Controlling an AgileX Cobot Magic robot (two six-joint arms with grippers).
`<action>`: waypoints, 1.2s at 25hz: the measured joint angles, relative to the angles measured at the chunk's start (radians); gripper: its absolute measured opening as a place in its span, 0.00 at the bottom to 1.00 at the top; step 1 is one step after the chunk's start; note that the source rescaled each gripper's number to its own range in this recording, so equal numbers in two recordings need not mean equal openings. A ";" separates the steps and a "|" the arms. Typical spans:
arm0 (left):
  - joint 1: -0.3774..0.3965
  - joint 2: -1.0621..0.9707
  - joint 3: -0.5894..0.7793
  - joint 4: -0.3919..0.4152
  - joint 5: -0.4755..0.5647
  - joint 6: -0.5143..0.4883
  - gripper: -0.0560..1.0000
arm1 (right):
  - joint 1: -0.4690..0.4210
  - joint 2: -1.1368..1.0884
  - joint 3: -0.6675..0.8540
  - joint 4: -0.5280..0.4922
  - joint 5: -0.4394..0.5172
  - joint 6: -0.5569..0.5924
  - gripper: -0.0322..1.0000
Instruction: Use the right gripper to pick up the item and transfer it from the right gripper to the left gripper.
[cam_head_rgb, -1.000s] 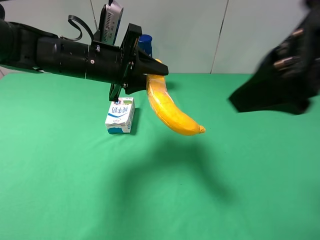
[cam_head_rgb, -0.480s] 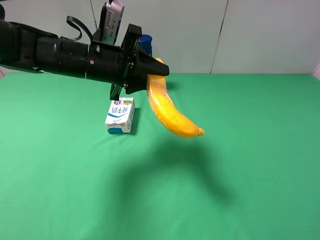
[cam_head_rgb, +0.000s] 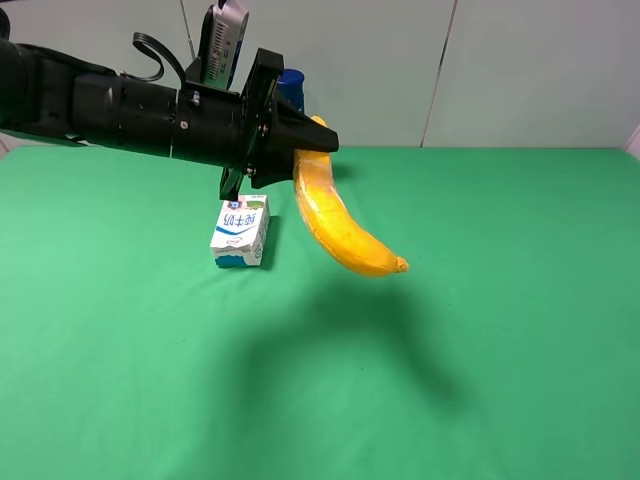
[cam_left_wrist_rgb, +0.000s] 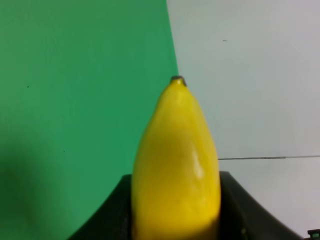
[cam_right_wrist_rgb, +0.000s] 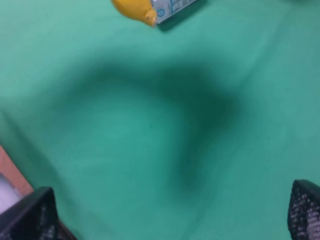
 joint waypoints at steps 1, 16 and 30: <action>0.000 0.000 0.000 0.000 -0.001 0.000 0.05 | 0.000 -0.012 0.004 0.000 0.000 -0.004 1.00; 0.000 0.000 0.000 0.053 -0.001 0.001 0.05 | 0.000 -0.024 0.006 -0.094 -0.001 0.020 1.00; 0.000 0.000 0.000 0.054 -0.001 0.002 0.05 | -0.272 -0.039 0.009 -0.094 -0.003 0.020 1.00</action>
